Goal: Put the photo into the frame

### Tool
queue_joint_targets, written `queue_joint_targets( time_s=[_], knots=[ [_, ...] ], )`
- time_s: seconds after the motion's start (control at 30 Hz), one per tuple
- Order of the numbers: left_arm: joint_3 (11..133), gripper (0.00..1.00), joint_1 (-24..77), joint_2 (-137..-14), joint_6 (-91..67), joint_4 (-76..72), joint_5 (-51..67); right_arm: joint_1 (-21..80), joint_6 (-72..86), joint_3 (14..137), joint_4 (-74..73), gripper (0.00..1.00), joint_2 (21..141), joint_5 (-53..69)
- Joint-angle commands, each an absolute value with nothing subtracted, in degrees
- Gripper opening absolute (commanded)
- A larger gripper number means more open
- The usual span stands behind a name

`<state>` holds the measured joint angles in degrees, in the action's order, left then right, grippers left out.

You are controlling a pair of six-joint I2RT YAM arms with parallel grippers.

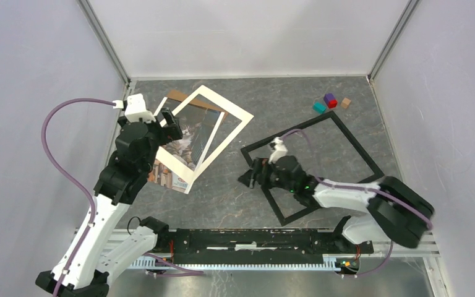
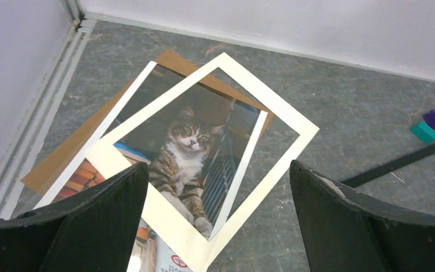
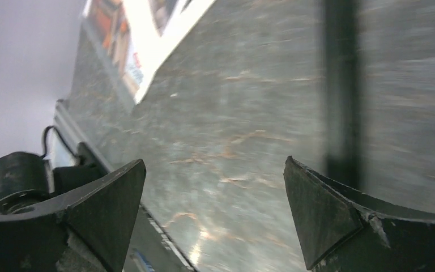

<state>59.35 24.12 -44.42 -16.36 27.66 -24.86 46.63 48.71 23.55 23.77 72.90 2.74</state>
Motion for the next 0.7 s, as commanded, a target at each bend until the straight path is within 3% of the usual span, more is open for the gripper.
queue_joint_targets(
  time_s=[0.0, 0.13, 0.27, 0.6, 0.67],
  knots=[
    [58.6, 1.0, 23.83, -46.02, -21.83, 27.77, -32.49, 56.02, 57.74, 33.1, 36.08, 0.98, 83.45, -1.51],
    [59.58, 1.0, 22.76, -51.03, -29.99, 39.05, -31.65, 61.35, 61.24, 40.18, 41.62, 0.95, 93.93, -0.32],
    [56.7, 1.0, 13.29, -52.44, -31.2, 44.83, -22.81, 64.05, 64.44, 45.02, 44.8, 0.93, 102.34, -0.12],
    [41.36, 1.0, 0.83, -52.98, -40.23, 35.33, -13.1, 67.45, 67.48, 52.92, 42.87, 0.86, 112.37, -3.66],
    [40.42, 1.0, 0.09, -54.66, -40.07, 33.67, -12.74, 67.91, 67.47, 53.24, 42.94, 0.8, 113.39, -4.5]
  ],
)
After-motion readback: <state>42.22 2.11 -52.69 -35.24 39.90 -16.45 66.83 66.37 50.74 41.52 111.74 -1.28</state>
